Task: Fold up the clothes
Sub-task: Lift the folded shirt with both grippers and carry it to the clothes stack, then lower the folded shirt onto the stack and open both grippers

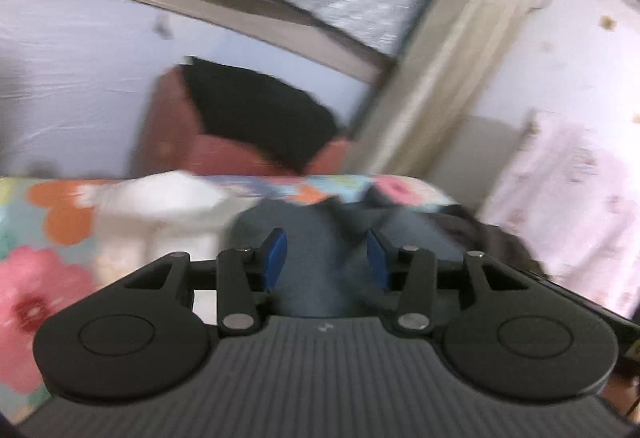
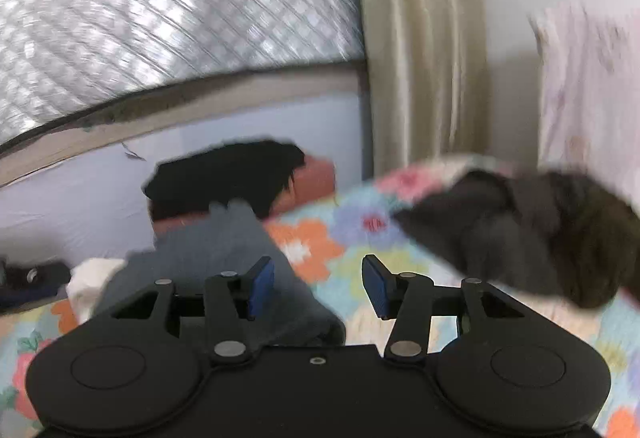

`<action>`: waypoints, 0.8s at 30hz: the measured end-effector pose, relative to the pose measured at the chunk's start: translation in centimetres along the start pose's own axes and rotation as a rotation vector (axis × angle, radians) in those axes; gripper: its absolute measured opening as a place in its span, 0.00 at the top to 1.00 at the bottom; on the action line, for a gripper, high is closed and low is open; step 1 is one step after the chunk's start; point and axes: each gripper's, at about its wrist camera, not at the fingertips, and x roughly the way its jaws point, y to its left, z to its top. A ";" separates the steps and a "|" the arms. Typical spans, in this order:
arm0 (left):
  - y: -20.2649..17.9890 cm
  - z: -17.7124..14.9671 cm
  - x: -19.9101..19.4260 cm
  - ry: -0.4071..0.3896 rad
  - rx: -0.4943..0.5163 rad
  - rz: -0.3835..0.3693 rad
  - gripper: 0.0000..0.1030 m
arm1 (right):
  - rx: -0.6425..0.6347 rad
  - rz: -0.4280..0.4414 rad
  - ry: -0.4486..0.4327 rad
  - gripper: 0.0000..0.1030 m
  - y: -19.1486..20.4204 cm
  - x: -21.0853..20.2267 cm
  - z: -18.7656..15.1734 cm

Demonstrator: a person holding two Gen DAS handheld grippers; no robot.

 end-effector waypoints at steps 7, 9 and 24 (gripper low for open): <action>-3.7 -1.4 7.5 0.198 0.186 -0.055 0.56 | -0.144 0.096 0.093 0.44 4.4 0.7 -2.2; -3.8 -2.9 8.9 0.235 0.232 -0.018 0.56 | -0.198 0.041 0.129 0.42 4.9 2.2 -4.1; -2.7 -3.6 7.1 0.258 0.222 -0.037 0.34 | -0.216 -0.008 0.059 0.32 5.9 1.1 -7.3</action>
